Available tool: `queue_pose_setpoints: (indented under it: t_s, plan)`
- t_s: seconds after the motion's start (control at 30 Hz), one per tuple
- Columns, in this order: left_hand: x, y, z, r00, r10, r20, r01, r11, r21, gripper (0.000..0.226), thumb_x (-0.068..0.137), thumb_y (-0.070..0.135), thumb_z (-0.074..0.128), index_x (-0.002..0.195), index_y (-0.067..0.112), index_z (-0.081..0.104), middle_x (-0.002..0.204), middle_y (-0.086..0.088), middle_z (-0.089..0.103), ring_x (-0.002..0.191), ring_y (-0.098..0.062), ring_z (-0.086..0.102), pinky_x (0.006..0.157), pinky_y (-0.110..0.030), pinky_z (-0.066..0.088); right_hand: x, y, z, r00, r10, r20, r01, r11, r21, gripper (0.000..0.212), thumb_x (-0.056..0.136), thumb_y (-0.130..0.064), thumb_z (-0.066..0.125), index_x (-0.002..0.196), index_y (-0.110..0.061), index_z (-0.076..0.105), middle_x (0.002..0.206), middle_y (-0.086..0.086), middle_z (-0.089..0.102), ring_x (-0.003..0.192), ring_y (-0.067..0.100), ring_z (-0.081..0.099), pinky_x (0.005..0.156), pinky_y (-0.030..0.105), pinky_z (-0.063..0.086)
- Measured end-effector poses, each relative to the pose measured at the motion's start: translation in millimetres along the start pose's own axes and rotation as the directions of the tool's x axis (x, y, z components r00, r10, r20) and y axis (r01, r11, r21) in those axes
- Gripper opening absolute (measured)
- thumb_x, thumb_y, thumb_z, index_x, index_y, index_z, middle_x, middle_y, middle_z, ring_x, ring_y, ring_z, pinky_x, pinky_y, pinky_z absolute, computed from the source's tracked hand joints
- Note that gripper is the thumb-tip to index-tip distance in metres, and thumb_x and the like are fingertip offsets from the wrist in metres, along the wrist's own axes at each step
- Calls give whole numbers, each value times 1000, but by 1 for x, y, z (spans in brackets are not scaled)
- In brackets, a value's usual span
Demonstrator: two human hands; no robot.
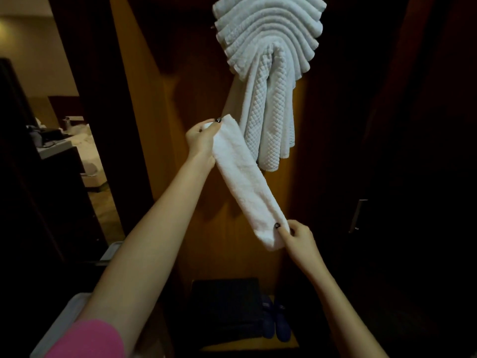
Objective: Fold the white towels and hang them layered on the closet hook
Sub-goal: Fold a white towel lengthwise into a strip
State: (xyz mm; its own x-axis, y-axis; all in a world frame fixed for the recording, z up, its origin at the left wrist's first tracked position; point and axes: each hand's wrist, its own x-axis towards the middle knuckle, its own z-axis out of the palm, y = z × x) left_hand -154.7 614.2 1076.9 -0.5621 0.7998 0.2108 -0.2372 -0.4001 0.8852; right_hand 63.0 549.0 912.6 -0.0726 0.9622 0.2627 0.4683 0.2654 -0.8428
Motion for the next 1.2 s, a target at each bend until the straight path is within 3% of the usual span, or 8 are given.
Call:
queue_pose_setpoints:
  t_s: [0.3,0.43,0.53,0.67,0.83,0.97,1.1,1.2]
  plan:
    - [15,-29,-20,993,0,116,-7,998,60,33,89,19,71,117,3,67,111,-8,70,106,-18,67,86,-23,55,13,19,-46,993,11,-117,41,904,426,32,92,-30,66,67,-16,53,57,-13,45,51,2,41,47,15,33]
    - [22,-32,-22,993,21,116,-33,994,101,33,89,19,70,118,3,66,114,-10,69,110,-20,65,97,-31,51,24,19,-70,993,61,97,-108,790,604,11,91,-11,66,100,-16,68,79,-2,66,67,10,63,61,26,51]
    - [25,-32,-26,990,28,142,-48,989,138,33,89,20,70,118,5,66,109,-6,70,102,-15,66,89,-25,53,31,13,-88,974,84,210,-195,783,591,3,90,-5,64,88,-5,66,64,4,47,56,11,42,63,26,43]
    - [31,-24,-27,964,91,248,-139,973,186,28,88,20,72,113,8,67,100,-3,72,85,-6,70,72,-19,55,53,-7,-103,985,130,115,-173,783,597,40,93,1,55,56,-14,50,58,1,30,50,9,33,58,28,33]
    - [45,7,-18,899,174,402,-294,920,258,27,84,17,76,107,26,65,81,6,75,82,-8,72,74,-23,57,99,-41,-130,993,119,4,-94,757,646,15,99,-7,51,92,-3,65,78,7,66,69,17,64,66,31,53]
    - [61,35,-5,869,196,455,-307,934,184,39,87,9,70,124,13,59,81,9,76,80,-4,71,68,-18,55,140,-67,-149,998,42,-51,-4,809,588,26,100,-17,52,112,5,61,102,16,68,86,25,68,75,36,58]
    - [78,69,3,822,242,516,-370,915,160,42,90,8,66,130,18,55,76,3,74,73,-8,70,65,-20,56,175,-107,-162,988,-64,-142,131,830,543,31,100,-21,55,112,7,60,105,22,64,93,31,63,86,45,54]
    - [98,99,16,811,311,495,-429,892,142,38,91,10,66,124,26,57,67,2,67,64,-9,64,60,-21,52,204,-144,-172,973,-134,-189,218,809,546,20,98,-21,58,90,-3,60,91,18,58,79,27,58,73,38,52]
